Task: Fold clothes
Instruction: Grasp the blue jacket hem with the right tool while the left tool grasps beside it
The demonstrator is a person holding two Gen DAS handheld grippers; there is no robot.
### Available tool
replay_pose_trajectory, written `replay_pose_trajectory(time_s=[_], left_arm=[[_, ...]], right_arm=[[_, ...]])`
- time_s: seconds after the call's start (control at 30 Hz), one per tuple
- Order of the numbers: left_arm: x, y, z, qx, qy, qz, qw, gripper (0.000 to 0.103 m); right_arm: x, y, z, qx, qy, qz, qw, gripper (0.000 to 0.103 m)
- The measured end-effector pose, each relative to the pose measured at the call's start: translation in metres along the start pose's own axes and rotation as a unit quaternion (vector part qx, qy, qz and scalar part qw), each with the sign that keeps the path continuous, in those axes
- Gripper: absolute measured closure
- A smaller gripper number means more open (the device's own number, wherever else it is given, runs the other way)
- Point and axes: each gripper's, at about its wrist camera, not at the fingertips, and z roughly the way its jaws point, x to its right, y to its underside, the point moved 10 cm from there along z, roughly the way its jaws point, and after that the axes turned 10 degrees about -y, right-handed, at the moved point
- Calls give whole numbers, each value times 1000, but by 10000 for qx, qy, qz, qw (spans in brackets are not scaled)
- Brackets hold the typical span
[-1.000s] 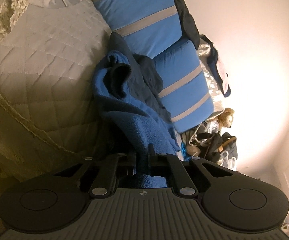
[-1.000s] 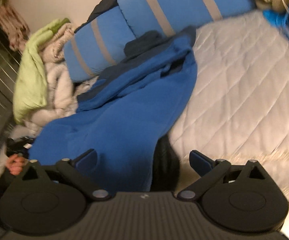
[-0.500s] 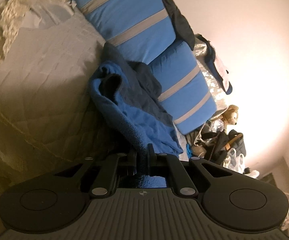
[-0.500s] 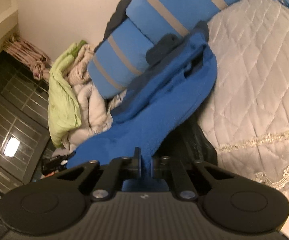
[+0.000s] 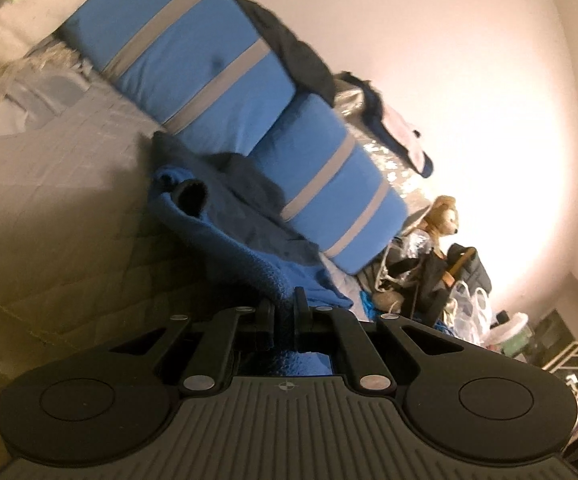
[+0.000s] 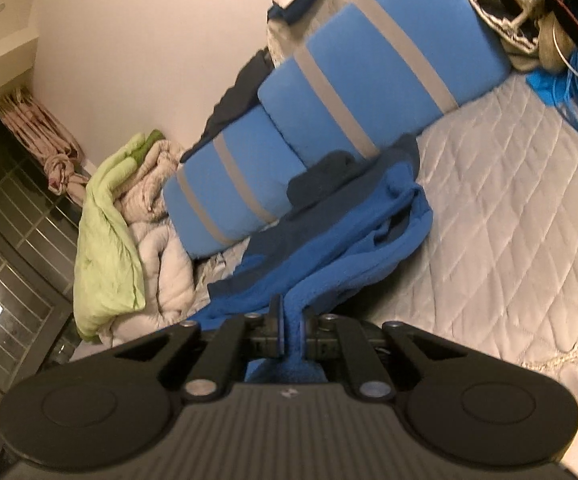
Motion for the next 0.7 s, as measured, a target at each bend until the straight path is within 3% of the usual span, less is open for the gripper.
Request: replay_pose_trajectory(time_s=[0.17,0.33,0.5,0.63,0.7], left_arm=[[14,-1,-15,124,157,94,9998,96],[29,9,-38,168,553,145,9982,96],[34,14,-37,135,489,111,9986,96],[35,8,-22,101,576,-114,9982,96],[39,7,-19,100,501,23,9987,96]], right_arm=[[-6,-9,-13,214,-7,45,9998,96],[-14,-6,-30,309,-95,42,9995,96],[-16,3,-51,460,-94,215,9987,96],[-6,2,-49,550,70,377,9977,96],[-1,-2,-44,590,262,386,9972,96]])
